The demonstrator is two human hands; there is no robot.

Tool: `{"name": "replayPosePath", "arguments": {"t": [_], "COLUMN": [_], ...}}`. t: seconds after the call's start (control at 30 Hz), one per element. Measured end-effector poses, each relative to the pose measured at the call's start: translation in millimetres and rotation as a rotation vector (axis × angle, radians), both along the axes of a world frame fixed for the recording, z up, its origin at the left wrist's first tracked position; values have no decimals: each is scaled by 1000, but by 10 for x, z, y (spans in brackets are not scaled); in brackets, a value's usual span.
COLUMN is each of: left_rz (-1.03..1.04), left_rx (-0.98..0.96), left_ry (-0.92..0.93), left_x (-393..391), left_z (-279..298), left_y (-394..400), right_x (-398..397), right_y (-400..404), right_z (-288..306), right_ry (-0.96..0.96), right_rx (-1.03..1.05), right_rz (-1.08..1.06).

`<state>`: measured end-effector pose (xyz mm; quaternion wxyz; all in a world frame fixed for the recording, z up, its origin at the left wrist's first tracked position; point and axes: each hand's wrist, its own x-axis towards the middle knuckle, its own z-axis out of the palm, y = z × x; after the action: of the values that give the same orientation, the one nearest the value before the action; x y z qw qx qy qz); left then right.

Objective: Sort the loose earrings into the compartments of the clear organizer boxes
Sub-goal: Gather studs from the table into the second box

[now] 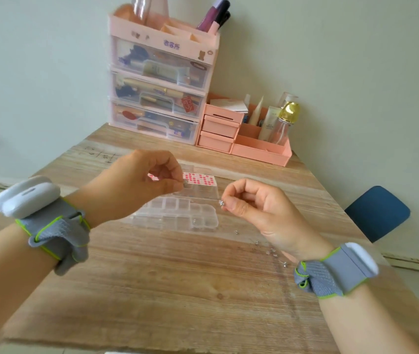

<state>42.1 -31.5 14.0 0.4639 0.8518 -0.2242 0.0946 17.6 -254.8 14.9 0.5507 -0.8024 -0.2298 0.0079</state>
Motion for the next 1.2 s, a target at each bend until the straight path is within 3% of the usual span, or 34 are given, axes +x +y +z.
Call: {"name": "replayPosePath", "arguments": {"t": [0.2,0.37,0.67,0.97,1.2], "left_rz": [-15,-104,-75,-52,-38], "left_rx": [58,210,225,204,227], "left_ry": [3,-12,-89,-110,-117], "left_x": [-110,-203,-172,-163,-163], "left_z": [-71,-143,-247,-270,-274], "left_y": [221,185,116,133,129], "right_x": [11,34,29,70,124], "right_y": [314,348,456,456,407], "right_z": [-26,-84,-145,-161,-112], "right_ry": [-87,-212,-374,-825,-800], "right_rx": [-243,-535,-731,-940,-924], "right_rz": [24,-88,-132,-83,-18]}}
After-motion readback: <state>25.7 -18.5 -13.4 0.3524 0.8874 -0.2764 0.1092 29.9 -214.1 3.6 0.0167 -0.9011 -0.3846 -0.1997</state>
